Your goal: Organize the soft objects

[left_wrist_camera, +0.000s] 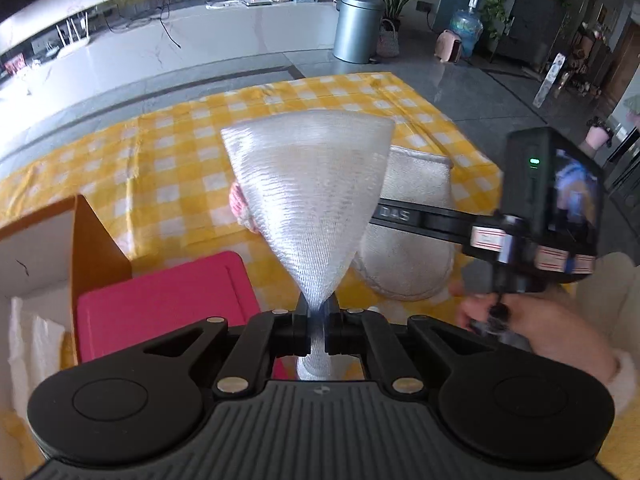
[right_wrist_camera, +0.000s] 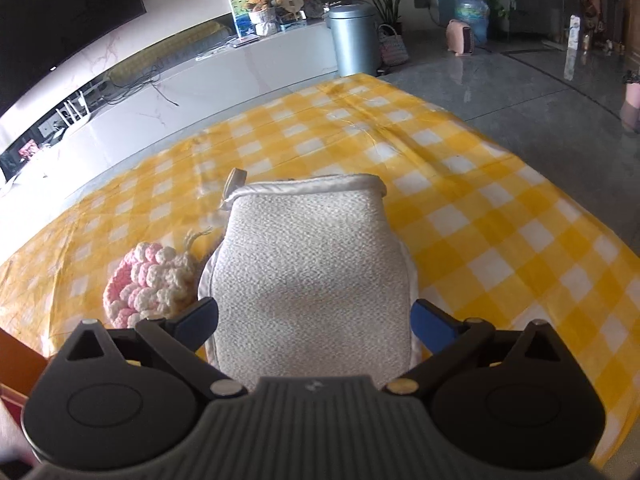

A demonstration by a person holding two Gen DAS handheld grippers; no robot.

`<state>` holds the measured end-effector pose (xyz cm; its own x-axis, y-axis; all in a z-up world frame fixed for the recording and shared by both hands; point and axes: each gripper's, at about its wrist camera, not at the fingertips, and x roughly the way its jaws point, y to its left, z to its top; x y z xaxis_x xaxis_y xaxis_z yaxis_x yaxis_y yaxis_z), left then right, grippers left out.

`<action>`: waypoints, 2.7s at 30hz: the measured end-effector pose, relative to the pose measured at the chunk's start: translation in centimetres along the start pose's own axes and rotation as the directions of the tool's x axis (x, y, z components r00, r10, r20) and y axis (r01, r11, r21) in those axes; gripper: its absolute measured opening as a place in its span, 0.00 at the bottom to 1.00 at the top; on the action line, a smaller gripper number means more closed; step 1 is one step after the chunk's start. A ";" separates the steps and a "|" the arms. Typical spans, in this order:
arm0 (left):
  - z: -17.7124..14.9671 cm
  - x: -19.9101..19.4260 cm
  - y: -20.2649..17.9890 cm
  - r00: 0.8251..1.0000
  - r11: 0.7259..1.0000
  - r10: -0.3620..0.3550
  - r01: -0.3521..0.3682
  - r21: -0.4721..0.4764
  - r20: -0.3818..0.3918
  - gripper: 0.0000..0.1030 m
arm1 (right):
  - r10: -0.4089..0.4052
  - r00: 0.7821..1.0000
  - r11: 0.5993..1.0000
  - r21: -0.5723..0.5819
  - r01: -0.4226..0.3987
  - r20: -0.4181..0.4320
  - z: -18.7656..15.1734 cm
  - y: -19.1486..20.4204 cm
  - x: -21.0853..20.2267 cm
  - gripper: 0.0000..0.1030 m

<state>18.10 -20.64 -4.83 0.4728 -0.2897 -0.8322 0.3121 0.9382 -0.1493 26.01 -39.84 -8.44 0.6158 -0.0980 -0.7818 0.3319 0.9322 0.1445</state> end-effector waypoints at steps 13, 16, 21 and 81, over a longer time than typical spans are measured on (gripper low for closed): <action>-0.6 0.6 0.3 0.995 0.994 -0.100 0.099 -0.054 -0.016 0.09 | -0.064 0.992 0.946 -0.323 0.027 -0.106 -2.2 2.3 3.3 0.84; -1.9 -0.3 0.5 0.995 0.994 -0.095 0.094 -0.049 -0.019 0.09 | -0.079 0.993 0.931 -0.364 0.040 -0.093 -2.2 2.2 1.6 0.39; -2.4 -1.2 0.8 0.994 0.992 -0.112 0.113 -0.057 0.011 0.09 | 0.004 0.993 0.965 -0.261 -0.034 -0.115 -1.5 -1.4 -0.5 0.14; -8.1 -18.8 21.0 0.928 0.949 0.183 -0.081 -0.305 0.323 0.09 | 0.557 0.818 0.723 -0.569 -0.392 0.143 -6.9 21.0 -19.1 0.14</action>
<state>9.06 6.00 3.32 0.7625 -0.1583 -0.6274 0.0066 0.9715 -0.2371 16.29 -16.03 5.31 0.7909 0.3889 -0.4724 -0.4083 0.9105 0.0660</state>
